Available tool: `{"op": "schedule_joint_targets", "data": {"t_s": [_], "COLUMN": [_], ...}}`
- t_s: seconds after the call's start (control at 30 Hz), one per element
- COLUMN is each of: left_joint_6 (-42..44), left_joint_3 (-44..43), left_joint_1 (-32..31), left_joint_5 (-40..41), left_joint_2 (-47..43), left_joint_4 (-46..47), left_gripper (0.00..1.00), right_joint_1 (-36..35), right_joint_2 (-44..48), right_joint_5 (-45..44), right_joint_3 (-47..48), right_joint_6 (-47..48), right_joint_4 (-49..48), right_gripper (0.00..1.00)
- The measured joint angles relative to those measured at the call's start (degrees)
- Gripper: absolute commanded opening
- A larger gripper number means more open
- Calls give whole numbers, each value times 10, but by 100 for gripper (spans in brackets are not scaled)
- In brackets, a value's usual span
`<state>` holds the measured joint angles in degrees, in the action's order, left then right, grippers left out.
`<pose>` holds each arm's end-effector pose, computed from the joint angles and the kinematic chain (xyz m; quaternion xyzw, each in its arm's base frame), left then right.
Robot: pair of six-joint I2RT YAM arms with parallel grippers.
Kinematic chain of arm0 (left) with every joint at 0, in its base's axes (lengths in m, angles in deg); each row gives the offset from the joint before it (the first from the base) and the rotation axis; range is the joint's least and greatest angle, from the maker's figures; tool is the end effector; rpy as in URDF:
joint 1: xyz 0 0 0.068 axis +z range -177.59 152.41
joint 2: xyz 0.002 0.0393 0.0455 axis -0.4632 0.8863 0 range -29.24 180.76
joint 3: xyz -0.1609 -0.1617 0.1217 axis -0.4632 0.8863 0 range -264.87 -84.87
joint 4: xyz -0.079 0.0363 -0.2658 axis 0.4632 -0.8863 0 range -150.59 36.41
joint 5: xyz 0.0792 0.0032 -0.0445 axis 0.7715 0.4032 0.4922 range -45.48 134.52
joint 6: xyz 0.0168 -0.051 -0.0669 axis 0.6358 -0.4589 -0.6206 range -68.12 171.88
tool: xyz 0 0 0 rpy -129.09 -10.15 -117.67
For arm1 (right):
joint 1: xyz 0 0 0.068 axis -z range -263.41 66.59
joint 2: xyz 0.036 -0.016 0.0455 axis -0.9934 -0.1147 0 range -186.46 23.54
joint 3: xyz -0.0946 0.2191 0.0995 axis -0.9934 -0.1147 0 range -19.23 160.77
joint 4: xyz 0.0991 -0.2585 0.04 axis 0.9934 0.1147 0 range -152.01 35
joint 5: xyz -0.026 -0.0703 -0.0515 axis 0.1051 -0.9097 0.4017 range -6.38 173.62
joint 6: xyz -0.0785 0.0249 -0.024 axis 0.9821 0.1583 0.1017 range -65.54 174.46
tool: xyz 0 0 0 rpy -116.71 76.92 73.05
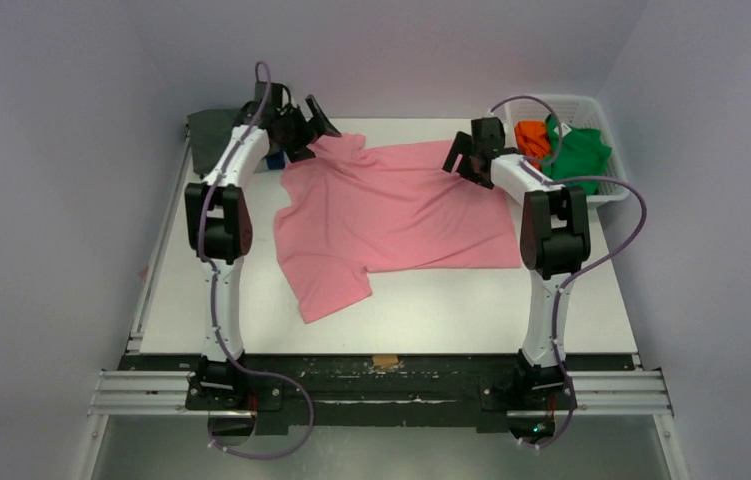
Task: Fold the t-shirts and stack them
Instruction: Grab the side of the flattened tshirt closest away from the robot with both arms
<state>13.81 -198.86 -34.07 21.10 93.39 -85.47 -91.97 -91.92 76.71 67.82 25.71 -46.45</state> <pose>0.5269 -0.0900 0.2498 -0.1603 0.8788 -0.3259 0.3094 0.4914 0.0647 0.1621 0.1842 0.9004 0.0723 0.3875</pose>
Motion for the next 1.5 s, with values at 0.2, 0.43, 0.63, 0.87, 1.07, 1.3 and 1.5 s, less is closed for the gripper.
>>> {"op": "schedule_joint_targets", "data": {"t_s": [0.2, 0.43, 0.63, 0.87, 1.07, 1.3, 1.5], "left_joint_6": [41, 21, -40, -73, -85, -94, -99], "left_joint_3": [245, 503, 652, 680, 696, 695, 685], "left_joint_1": [-34, -138, -184, -219, -222, -226, -229], "left_joint_5": [56, 144, 193, 198, 211, 209, 203], "left_joint_2": [-285, -362, -439, -446, -418, -385, -367], "left_joint_4": [21, -48, -129, -128, -116, -103, -111], "left_gripper": [99, 96, 82, 50, 36, 16, 0], "right_joint_1": [0, 0, 0, 0, 0, 0, 0], "right_joint_2": [170, 244, 300, 312, 312, 312, 312], "right_joint_5": [-7, -33, -72, -87, -87, -93, -108], "right_joint_3": [-171, -302, -339, -340, -342, -349, -351], "right_joint_6": [-4, -27, -44, -56, -61, -63, -76], "right_joint_4": [-34, -24, -25, -38, -38, -34, -29], "right_gripper": [84, 83, 82, 81, 80, 80, 80]}}
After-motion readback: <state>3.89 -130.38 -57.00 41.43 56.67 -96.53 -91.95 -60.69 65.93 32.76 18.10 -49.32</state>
